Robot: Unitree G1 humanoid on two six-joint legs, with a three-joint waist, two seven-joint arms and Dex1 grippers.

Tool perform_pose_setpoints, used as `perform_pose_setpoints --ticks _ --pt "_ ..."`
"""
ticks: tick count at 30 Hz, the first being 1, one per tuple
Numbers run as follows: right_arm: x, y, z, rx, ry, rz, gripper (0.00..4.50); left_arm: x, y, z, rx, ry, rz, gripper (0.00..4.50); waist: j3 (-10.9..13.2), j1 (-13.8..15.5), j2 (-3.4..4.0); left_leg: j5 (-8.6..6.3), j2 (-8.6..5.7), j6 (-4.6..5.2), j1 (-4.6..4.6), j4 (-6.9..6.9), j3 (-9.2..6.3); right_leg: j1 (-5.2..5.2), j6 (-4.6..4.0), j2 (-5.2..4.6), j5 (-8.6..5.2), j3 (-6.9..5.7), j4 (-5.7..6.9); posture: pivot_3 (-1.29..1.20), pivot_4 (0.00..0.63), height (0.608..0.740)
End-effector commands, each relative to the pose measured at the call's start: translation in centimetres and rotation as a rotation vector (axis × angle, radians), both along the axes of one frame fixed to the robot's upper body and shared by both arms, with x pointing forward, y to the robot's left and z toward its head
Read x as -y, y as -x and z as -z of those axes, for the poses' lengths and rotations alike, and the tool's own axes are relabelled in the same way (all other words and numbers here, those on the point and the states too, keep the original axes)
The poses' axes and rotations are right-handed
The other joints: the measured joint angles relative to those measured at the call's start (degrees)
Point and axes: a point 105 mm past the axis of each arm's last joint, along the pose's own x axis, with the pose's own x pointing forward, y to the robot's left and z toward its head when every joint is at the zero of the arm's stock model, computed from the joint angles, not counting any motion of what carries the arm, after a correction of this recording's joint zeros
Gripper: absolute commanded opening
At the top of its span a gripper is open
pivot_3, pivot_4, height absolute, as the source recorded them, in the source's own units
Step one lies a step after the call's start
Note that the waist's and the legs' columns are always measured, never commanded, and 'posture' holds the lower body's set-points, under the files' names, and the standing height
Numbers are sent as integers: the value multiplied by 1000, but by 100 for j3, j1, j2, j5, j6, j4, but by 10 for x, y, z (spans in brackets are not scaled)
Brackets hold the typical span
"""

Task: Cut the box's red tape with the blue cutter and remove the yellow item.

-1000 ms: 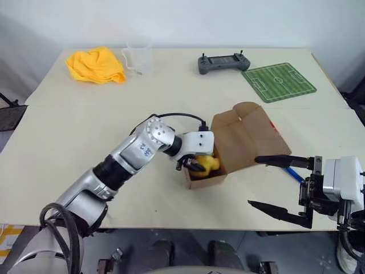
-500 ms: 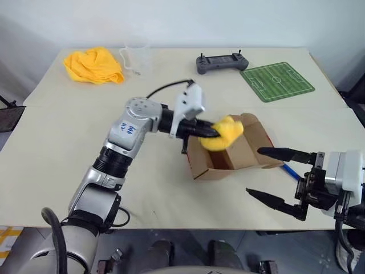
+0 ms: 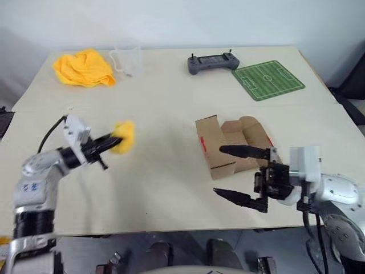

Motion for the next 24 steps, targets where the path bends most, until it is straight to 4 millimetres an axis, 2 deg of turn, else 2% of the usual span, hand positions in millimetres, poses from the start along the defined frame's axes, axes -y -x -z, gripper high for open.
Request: perform_pose_setpoints --ticks 1,6,9,11,15,17,21,24 --pt "-2 -3 6 75 43 -48 4500 -2 7 -13 56 -30 0 933 -1 86 -2 0 -1 0 0 3 -1 2 0 -1 0 0 -3 0 150 740" --pt "5 -9 10 98 52 -23 4500 -4 17 -10 -15 14 1 2510 -2 59 -5 -1 -6 2 1 2 -4 4 -2 -3 1 3 2 0 150 740" --pt "17 -10 6 97 49 22 4500 -16 29 -32 17 52 18 3391 -2 -5 -5 -4 6 -6 0 -6 -2 -5 -7 3 -2 2 8 0 150 740" --pt "23 -9 4 96 53 38 4500 -26 38 -39 -3 82 26 3391 -2 -47 -5 -8 16 -12 1 -9 0 -8 -13 10 -5 1 9 0 150 740" --pt "36 -9 -3 89 49 88 4500 -46 54 -39 -41 12 21 3391 -3 -102 -2 -9 17 -15 12 -20 3 -6 -18 10 -8 3 6 0 150 740" --pt "44 -9 -8 87 46 121 4500 -59 63 -35 -41 -65 6 3391 -2 -101 -2 -9 18 -14 12 -22 4 -5 -19 9 -8 3 2 0 150 740" --pt "58 -2 -3 64 96 158 4500 -77 85 -18 -11 -183 -2 3391 -2 -85 -3 -11 18 -14 12 -26 4 -3 -22 7 -10 2 -25 0 150 740" --pt "61 4 9 47 128 170 4500 -76 92 -6 25 -241 -26 3391 -3 -65 -2 -14 19 -13 13 -26 6 2 -23 4 -10 2 -31 0 150 740"
